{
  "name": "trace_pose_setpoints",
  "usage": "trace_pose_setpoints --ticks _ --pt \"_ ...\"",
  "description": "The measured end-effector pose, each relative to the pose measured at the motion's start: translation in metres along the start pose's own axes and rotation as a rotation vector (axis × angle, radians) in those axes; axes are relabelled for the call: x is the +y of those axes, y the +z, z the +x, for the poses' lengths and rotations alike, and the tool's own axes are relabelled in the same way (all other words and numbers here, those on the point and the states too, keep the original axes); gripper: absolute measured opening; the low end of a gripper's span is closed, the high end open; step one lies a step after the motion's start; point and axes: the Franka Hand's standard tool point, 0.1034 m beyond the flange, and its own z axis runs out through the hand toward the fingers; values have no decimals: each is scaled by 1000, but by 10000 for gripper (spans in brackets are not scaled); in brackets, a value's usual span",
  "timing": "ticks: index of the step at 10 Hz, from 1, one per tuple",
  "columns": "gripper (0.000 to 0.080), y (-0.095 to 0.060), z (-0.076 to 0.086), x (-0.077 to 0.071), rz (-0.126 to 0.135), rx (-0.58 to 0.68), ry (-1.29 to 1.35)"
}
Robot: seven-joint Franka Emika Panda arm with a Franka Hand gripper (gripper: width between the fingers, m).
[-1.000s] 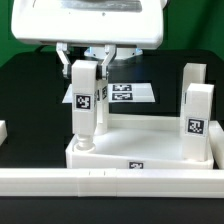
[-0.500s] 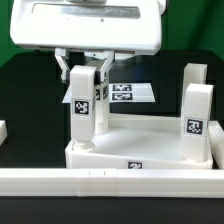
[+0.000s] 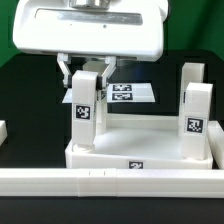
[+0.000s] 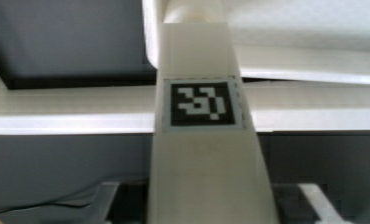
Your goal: Assemble desk
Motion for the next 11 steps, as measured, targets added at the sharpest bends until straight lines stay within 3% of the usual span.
trace_pose_setpoints --ticks 2,3,4,5,6,10,11 --pt "290 0 0 0 -2 7 -1" --pt "371 0 0 0 -2 7 -1" --pt "552 0 0 0 -2 7 -1" --pt "552 0 0 0 -3 6 -1" --pt "619 1 -1 1 -3 5 -1" --pt "648 0 -2 2 -3 2 -1" --pt "649 -6 1 0 7 -5 3"
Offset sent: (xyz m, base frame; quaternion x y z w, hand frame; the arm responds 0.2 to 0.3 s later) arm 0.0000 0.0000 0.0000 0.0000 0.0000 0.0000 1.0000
